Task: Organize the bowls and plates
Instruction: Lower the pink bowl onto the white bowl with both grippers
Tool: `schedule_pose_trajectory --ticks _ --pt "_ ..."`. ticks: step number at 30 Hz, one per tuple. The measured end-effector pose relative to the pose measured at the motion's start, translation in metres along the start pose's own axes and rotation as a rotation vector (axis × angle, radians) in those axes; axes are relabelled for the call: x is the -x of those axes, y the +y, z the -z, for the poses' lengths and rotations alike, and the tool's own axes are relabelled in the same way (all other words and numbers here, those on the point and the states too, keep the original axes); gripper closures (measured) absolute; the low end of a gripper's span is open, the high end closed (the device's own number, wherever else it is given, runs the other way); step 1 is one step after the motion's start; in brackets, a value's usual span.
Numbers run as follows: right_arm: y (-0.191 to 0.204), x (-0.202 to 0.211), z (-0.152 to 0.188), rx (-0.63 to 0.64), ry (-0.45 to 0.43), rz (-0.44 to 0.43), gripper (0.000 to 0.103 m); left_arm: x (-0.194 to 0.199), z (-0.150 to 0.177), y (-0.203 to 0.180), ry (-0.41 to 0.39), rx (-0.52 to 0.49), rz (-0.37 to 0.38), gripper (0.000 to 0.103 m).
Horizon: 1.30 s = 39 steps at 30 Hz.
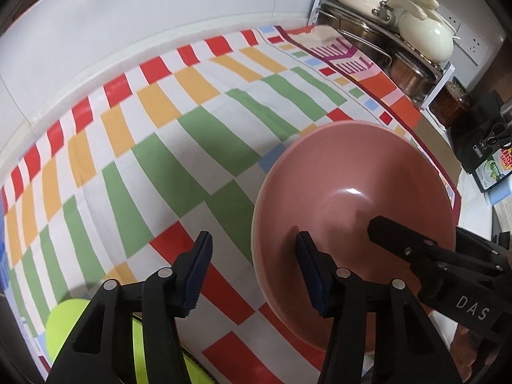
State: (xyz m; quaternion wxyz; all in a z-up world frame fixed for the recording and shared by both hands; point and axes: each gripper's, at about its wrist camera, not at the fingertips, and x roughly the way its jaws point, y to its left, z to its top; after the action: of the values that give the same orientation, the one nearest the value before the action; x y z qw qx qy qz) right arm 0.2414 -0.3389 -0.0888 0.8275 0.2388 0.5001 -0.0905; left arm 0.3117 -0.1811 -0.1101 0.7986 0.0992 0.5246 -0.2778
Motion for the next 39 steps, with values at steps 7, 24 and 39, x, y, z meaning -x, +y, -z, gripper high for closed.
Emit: schedule_pose_trajectory --ticks 7,24,39 --pt "0.003 -0.009 0.001 -0.025 0.049 -0.039 0.055 -0.002 -0.002 -0.001 0.022 0.022 0.052 0.061" --pt "0.012 0.0 0.001 -0.055 0.056 -0.004 0.066 0.003 -0.004 -0.006 0.008 0.016 0.015 0.072" --pt "0.069 0.034 0.012 0.064 0.004 -0.056 0.066 0.066 0.02 0.032 -0.106 0.092 -0.028 0.072"
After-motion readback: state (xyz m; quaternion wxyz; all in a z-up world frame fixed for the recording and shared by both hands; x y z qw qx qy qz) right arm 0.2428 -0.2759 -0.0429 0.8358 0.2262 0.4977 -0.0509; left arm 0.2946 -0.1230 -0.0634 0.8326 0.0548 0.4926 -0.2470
